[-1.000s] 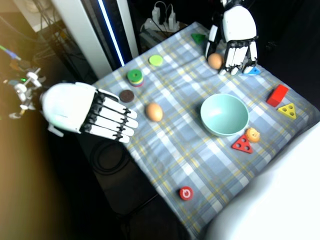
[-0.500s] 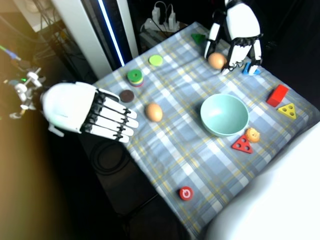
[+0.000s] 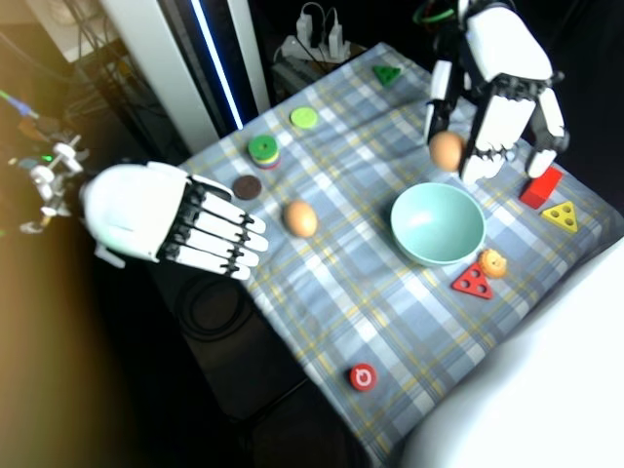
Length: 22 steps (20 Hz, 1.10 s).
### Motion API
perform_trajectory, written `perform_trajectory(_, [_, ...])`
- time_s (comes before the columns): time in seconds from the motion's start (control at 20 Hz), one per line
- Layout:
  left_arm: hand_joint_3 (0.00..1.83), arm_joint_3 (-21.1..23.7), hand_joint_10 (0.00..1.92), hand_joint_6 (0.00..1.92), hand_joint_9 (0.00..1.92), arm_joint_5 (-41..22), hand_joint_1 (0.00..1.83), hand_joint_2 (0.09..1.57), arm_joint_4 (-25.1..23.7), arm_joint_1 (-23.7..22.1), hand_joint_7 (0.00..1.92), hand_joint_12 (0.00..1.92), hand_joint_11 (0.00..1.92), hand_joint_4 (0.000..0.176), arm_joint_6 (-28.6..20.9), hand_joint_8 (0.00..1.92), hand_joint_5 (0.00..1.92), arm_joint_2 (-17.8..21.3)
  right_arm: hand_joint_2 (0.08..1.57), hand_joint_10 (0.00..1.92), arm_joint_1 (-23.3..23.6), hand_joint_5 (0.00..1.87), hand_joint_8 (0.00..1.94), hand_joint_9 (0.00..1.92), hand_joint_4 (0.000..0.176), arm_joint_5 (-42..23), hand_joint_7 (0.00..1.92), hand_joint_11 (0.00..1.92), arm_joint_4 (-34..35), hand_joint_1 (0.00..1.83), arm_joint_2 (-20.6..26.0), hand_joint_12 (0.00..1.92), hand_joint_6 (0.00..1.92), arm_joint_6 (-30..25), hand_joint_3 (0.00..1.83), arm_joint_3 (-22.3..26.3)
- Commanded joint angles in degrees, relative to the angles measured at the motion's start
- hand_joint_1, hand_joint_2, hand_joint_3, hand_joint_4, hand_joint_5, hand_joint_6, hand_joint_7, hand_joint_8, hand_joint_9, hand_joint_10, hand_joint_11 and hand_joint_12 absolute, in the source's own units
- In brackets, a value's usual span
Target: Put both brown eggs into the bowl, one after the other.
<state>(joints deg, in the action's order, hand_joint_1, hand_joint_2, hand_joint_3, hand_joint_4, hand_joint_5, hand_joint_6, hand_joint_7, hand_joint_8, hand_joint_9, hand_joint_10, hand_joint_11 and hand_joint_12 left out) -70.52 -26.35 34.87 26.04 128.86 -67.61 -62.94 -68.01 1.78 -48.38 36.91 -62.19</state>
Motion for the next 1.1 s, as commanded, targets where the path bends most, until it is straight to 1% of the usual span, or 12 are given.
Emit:
perform_trajectory(0.0, [0.00,-1.37,0.00,0.40,1.06,-3.08,0.93,1.10,-0.53,-1.36,1.02,0.94,0.17,0.042,-0.33,0.16,0.83,-0.83,1.29,0.00,0.38,0.86,0.00,0.73,0.000,-6.72,0.75,0.55,1.52,0.62,-0.09,0.46,0.00,-0.29,0.00,-0.45])
perform_trajectory(0.05, [0.00,-2.55,0.01,0.13,1.04,-2.09,0.89,1.09,-0.01,-1.88,1.04,0.91,0.18,0.034,-0.27,0.06,0.87,-1.63,1.29,0.00,0.44,0.86,0.00,0.73,0.000,-6.72,0.75,0.55,1.51,0.62,-0.25,0.46,0.00,-0.29,0.00,-0.55])
perform_trajectory(0.1, [0.00,-3.57,0.00,0.03,0.91,-1.28,0.69,1.18,0.51,-2.28,0.94,0.77,0.10,0.065,-0.23,0.01,0.81,-2.33,1.29,0.00,0.49,0.86,0.00,0.73,0.000,-6.72,0.76,0.55,1.50,0.63,-0.36,0.46,0.00,-0.29,0.00,-0.61])
perform_trajectory(0.2, [0.00,-6.46,0.01,0.00,0.91,0.45,0.74,1.15,2.43,-2.96,0.94,0.69,0.15,0.068,-0.18,0.00,0.83,-4.37,1.31,0.00,0.52,0.83,0.00,0.72,0.000,-6.72,0.74,0.51,1.46,0.63,-0.56,0.51,0.00,-0.29,0.00,-0.74])
perform_trajectory(0.3, [0.00,-7.97,0.02,0.00,1.00,1.80,0.75,1.14,2.88,-3.13,1.01,1.04,0.12,0.052,-0.18,0.00,0.89,-5.68,1.31,0.00,0.52,0.82,0.00,0.72,0.000,-6.72,0.73,0.53,1.44,0.64,-0.65,0.52,0.00,-0.29,0.00,-0.78])
perform_trajectory(0.65, [0.00,-7.82,0.00,0.00,0.90,2.30,0.85,1.01,4.04,-1.76,0.93,1.14,0.04,0.054,0.07,0.00,0.76,-5.90,1.32,0.00,0.53,0.83,0.00,0.74,0.000,-6.72,0.74,0.55,1.45,0.62,-0.76,0.52,0.00,-0.47,0.00,-0.79])
perform_trajectory(0.75, [0.00,-5.57,0.00,0.00,0.74,-0.04,0.90,0.97,4.14,-0.72,0.73,0.97,0.07,0.100,0.09,0.00,0.62,-4.45,1.30,0.00,0.53,0.84,0.00,0.73,0.000,-6.72,0.74,0.53,1.45,0.59,-0.83,0.50,0.00,-0.56,0.00,-0.77])
perform_trajectory(0.85, [0.00,-1.65,0.00,0.00,0.61,-4.05,0.84,0.97,2.32,0.78,0.55,0.93,0.02,0.120,-0.78,0.00,0.46,-2.04,1.27,0.00,0.56,0.80,0.00,0.70,0.000,-6.73,0.73,0.51,1.38,0.60,-1.03,0.45,0.00,-0.61,0.00,-0.76])
perform_trajectory(0.9, [0.00,0.24,0.00,0.00,0.53,-6.08,0.80,0.98,0.30,1.65,0.44,0.82,0.00,0.144,-3.20,0.00,0.36,-0.64,1.24,0.00,0.70,0.73,0.00,0.63,0.000,-6.73,0.67,0.45,1.16,0.62,-1.10,0.42,0.00,-0.61,0.00,-0.76])
perform_trajectory(0.95, [0.00,2.80,0.00,0.00,0.51,-9.05,0.79,0.98,-3.14,2.89,0.41,0.79,0.00,0.149,-7.96,0.00,0.33,1.30,1.23,0.00,1.13,0.72,0.00,0.62,0.000,-6.70,0.66,0.44,0.75,0.62,-1.20,0.42,0.00,-0.61,0.00,-0.80])
perform_trajectory(1.0, [0.02,4.53,0.00,0.00,0.35,-11.25,0.41,1.04,-5.50,3.87,0.27,0.62,0.00,0.167,-11.93,0.00,0.20,2.72,1.13,0.00,1.52,0.66,0.00,0.55,0.000,-6.65,0.57,0.33,0.42,0.74,-1.27,0.54,0.00,-0.61,0.00,-0.87])
perform_trajectory(1.05, [0.01,7.05,0.00,0.00,0.34,-14.64,0.37,1.04,-8.25,5.38,0.27,0.63,0.00,0.164,-16.03,0.00,0.20,4.79,1.11,0.00,2.20,0.65,0.00,0.54,0.000,-6.28,0.56,0.34,-0.17,0.73,-1.43,0.55,0.00,-0.61,0.00,-1.08])
